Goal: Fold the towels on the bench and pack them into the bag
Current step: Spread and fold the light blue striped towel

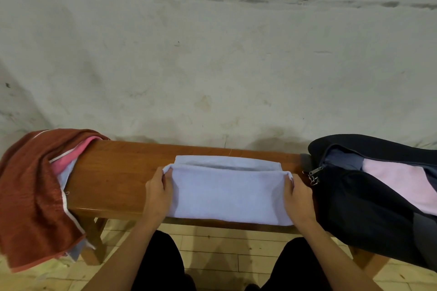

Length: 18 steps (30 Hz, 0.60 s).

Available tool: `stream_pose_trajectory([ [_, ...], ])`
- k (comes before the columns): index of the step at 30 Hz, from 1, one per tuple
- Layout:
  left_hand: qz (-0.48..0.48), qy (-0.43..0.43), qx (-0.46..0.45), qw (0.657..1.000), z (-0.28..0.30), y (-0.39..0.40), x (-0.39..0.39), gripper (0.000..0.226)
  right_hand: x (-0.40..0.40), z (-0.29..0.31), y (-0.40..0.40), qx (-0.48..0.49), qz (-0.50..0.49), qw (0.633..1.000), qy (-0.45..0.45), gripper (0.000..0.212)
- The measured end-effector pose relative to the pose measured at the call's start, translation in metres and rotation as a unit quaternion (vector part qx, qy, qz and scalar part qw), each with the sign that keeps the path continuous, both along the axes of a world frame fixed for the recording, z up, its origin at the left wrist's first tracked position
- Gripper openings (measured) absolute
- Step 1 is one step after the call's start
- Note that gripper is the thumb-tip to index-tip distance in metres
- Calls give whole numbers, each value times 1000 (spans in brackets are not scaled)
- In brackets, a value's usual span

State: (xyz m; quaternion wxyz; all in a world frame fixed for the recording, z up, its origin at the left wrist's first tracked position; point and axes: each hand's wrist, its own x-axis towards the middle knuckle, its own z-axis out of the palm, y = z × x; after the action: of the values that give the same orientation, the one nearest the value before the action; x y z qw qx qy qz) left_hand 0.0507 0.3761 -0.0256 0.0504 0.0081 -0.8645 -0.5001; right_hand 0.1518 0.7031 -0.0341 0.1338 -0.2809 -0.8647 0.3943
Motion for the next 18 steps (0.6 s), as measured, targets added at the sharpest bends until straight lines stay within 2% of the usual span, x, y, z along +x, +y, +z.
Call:
stream_pose_trajectory([
  [3, 0, 12, 10, 1000, 1, 6, -16, 14, -16, 5, 4, 0, -15, 999, 28, 20],
  [6, -1, 21, 14, 1000, 1, 13, -32, 14, -32, 7, 7, -12, -25, 999, 35, 24],
  [9, 10, 7, -8, 1000, -6, 18, -48, 18, -47, 6, 11, -17, -31, 999, 39, 27],
  [13, 19, 5, -47, 999, -19, 20, -67, 25, -59, 0, 15, -16, -33, 999, 23, 18],
  [18, 21, -11, -103, 994, -26, 27, -85, 28, -71, -19, 22, 5, -63, 998, -11, 30],
])
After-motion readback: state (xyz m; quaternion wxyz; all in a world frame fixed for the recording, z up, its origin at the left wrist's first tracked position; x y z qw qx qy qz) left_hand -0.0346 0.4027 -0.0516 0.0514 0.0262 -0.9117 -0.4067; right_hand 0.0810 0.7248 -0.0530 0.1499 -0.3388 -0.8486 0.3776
